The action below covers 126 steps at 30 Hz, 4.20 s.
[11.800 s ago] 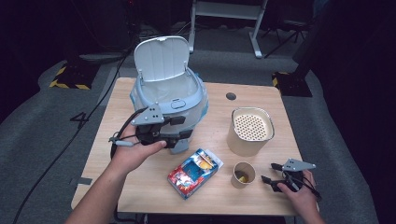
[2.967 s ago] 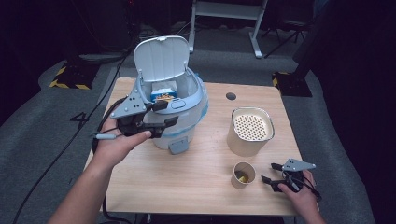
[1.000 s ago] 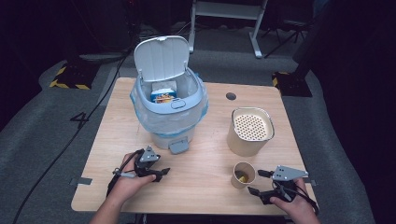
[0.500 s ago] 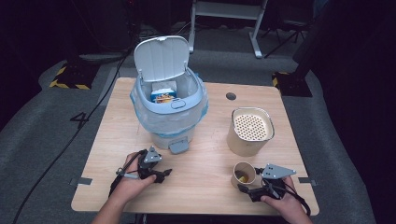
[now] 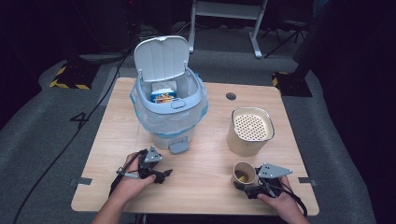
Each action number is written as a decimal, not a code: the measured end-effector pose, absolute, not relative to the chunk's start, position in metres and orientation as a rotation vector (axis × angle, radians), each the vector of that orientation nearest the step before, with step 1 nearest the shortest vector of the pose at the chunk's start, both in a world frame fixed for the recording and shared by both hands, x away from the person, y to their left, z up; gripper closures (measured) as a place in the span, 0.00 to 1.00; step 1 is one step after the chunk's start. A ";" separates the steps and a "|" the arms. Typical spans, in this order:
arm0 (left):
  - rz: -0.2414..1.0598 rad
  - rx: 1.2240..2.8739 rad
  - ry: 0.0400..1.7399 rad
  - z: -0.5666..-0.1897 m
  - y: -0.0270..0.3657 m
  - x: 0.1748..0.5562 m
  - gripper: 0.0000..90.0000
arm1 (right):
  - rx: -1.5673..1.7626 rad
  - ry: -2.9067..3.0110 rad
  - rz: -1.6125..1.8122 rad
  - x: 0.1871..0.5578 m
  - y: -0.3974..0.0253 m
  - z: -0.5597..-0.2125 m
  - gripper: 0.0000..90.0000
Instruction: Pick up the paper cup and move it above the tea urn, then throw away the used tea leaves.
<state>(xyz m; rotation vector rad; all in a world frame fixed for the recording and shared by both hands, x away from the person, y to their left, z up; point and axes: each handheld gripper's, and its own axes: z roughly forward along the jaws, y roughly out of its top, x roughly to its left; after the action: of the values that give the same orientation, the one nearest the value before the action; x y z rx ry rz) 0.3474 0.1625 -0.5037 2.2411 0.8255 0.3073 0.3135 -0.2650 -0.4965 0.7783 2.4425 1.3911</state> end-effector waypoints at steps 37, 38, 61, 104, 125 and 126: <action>0.274 2.310 0.785 -0.505 0.153 0.350 0.00 | 0.674 2.426 1.445 0.341 -0.288 -0.392 0.33; 0.273 2.310 0.784 -0.505 0.153 0.350 0.00 | 0.675 2.429 1.447 0.342 -0.289 -0.390 0.33; 0.266 2.312 0.777 -0.505 0.153 0.350 0.00 | 0.600 2.395 1.464 0.405 -0.309 -0.323 0.33; 0.268 2.312 0.779 -0.505 0.153 0.351 0.00 | 0.796 2.214 1.285 0.472 -0.322 -0.317 0.33; 0.268 2.312 0.779 -0.505 0.153 0.351 0.00 | 0.620 2.204 1.002 0.464 -0.314 -0.320 0.33; 0.268 2.312 0.779 -0.505 0.153 0.351 0.00 | 0.585 2.193 0.968 0.463 -0.312 -0.319 0.34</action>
<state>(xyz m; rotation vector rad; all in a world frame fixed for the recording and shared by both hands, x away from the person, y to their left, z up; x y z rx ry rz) 0.3508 0.1531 -0.5052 2.3116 0.7789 0.2682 0.4626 -0.3122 -0.3190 0.5849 2.1933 0.9677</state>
